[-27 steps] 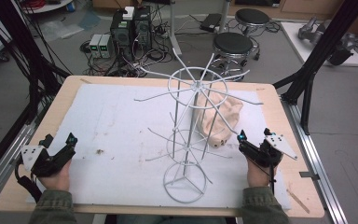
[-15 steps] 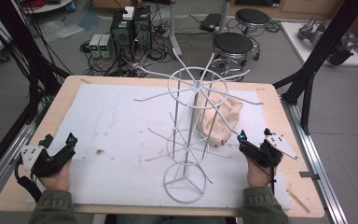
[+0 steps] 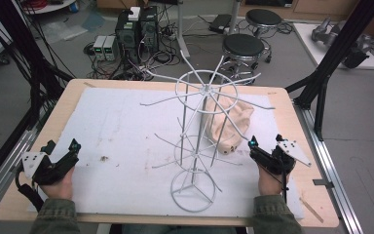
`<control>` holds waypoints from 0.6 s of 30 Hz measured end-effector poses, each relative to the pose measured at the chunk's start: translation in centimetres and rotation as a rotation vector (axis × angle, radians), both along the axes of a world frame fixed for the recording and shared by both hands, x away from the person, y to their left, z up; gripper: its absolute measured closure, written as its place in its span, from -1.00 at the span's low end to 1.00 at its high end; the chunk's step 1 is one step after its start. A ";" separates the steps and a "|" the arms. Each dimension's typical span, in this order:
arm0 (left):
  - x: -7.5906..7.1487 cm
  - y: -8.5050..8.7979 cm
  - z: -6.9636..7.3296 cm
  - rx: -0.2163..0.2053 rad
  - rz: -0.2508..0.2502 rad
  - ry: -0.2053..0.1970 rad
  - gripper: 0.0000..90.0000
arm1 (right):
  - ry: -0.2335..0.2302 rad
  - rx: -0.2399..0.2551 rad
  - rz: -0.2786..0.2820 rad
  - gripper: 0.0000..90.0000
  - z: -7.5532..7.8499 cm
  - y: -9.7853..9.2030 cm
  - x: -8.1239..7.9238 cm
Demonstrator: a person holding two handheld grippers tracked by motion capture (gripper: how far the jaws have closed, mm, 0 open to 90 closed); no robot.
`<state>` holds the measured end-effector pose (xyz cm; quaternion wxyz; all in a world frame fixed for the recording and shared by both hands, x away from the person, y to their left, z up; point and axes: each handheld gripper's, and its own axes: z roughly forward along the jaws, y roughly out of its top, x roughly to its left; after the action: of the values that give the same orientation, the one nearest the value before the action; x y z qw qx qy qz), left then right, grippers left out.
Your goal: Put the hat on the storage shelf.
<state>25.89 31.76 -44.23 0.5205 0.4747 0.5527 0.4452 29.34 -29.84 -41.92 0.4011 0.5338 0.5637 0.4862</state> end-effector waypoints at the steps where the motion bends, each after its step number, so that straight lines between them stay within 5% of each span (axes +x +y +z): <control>1: 0.0 0.0 0.0 0.000 0.000 0.001 -0.50 | 0.001 0.002 0.001 -0.77 0.0 0.0 0.0; 10: 0.0 -0.1 0.0 -0.002 0.000 -0.001 -0.50 | -0.002 0.003 0.001 -0.77 0.1 0.1 -0.1; 18: -0.1 -0.1 0.0 -0.004 0.003 -0.002 -0.50 | -0.075 0.008 -0.002 -0.77 1.1 0.0 -0.4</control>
<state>25.81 31.70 -44.21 0.5212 0.4725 0.5538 0.4455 28.91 -29.83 -40.78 0.4203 0.5175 0.5459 0.5075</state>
